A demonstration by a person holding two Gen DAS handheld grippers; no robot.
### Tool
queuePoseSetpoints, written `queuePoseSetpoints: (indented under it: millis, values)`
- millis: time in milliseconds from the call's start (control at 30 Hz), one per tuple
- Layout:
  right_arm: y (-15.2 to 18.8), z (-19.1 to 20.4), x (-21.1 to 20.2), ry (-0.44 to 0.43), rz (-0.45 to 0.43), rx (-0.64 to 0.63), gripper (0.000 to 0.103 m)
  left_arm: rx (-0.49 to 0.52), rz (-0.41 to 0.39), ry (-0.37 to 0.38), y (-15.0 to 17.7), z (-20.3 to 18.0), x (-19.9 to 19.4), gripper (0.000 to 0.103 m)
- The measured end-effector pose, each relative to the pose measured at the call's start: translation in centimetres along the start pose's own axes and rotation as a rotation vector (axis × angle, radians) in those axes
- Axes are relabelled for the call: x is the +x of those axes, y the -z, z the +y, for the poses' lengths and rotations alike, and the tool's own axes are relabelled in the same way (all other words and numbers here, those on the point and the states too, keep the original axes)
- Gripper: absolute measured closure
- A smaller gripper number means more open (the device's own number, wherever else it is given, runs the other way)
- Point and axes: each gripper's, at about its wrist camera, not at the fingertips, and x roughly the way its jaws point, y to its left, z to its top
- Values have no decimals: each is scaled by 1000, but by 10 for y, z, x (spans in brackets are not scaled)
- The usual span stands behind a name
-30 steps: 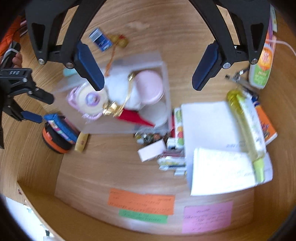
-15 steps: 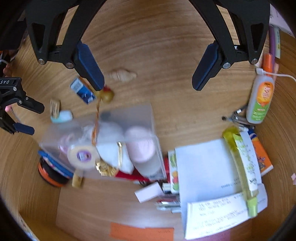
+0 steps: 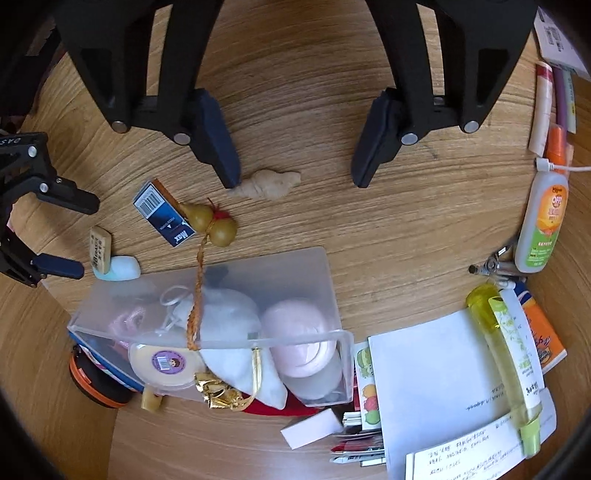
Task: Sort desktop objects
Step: 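Grasp the shell with the left gripper while the right grasps the beige eraser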
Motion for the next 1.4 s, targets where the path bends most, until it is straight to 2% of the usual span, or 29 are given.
queuePoseSetpoints:
  millis: [67,233,400,533,667,933,1200,1400]
  values:
    - [-1,0,4,-8,13,-16,33,-3,-3,-9,1,-1,-1,44]
    - [-3,0,6,-24,26,-44,34,-5,-8,-9,1,-6,0,47]
    - [-4,-1,9,-25,42,-70,40,-10,-11,10,-2,-10,1,49]
    - [-5,0,11,-24,47,-96,49,-14,-17,6,-2,-13,1,52]
    - [-6,1,13,-49,49,-101,60,-39,-31,32,-2,-12,0,63]
    - [-4,3,9,-40,51,-118,68,-42,-51,6,1,-17,-2,63]
    - [-2,-4,0,-59,39,-69,83,-68,-87,5,7,-16,-12,63]
    - [-3,-4,-2,-47,69,-54,84,-87,-130,17,11,-13,-27,63]
